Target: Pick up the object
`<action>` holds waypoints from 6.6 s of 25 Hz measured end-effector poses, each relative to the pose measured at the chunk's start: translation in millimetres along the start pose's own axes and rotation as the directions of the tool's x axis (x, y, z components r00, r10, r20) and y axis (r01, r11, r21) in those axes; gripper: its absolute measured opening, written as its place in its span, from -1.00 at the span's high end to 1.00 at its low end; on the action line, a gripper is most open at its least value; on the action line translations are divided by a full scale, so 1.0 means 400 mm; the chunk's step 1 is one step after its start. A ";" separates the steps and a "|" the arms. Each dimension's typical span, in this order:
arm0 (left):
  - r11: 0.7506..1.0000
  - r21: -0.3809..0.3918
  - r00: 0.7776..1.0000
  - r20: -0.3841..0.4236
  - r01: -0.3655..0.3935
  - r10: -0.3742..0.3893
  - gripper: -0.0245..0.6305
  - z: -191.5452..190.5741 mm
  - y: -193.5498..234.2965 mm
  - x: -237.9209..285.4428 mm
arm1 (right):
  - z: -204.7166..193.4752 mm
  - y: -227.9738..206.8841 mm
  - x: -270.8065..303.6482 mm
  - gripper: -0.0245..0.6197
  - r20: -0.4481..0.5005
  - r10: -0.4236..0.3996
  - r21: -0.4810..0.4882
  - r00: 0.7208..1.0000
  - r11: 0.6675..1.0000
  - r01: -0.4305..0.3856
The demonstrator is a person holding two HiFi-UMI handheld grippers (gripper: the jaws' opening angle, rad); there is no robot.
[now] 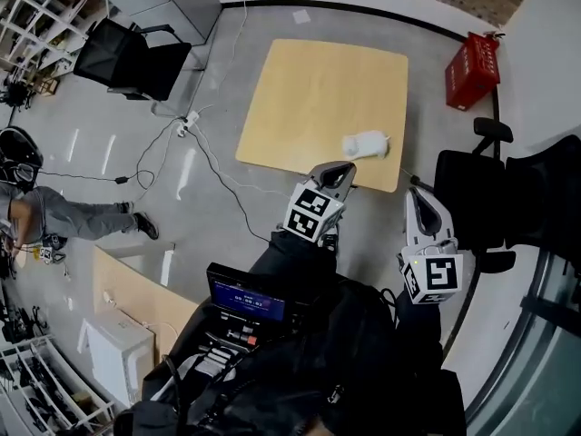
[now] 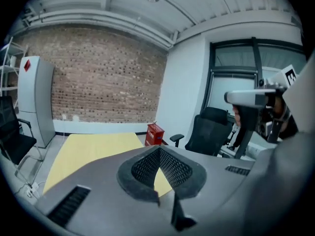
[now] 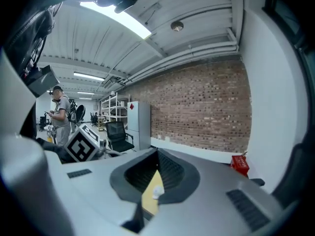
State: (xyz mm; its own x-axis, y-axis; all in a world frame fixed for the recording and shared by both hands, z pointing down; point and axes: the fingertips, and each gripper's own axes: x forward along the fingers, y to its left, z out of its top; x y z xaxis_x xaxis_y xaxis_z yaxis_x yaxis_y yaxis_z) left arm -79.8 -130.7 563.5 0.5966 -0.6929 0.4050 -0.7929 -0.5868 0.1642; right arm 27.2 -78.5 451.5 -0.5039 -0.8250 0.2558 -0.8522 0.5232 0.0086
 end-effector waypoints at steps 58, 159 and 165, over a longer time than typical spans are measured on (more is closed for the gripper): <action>0.818 0.350 0.729 -0.674 0.457 -0.119 -0.11 -0.425 0.155 0.580 | -0.169 -0.355 0.206 0.91 -0.210 0.009 0.213 0.978 0.976 0.037; 0.940 -0.009 0.784 0.549 -0.340 0.289 -0.20 0.616 0.181 -0.165 | 0.302 -0.231 0.236 0.91 0.307 0.039 0.034 0.951 0.998 -0.052; 0.943 -0.020 0.790 0.540 -0.333 0.291 -0.20 0.610 0.180 -0.161 | 0.296 -0.231 0.235 0.91 0.297 0.038 0.031 0.954 0.998 -0.049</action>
State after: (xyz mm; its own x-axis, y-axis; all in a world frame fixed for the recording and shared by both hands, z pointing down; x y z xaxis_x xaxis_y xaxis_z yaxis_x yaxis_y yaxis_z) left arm -144.8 -230.6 329.6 0.3075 -0.9442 -0.1178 -0.9488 -0.3137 0.0378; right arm 41.8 -229.7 360.4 -0.5549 -0.8308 -0.0424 -0.8303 0.5563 -0.0339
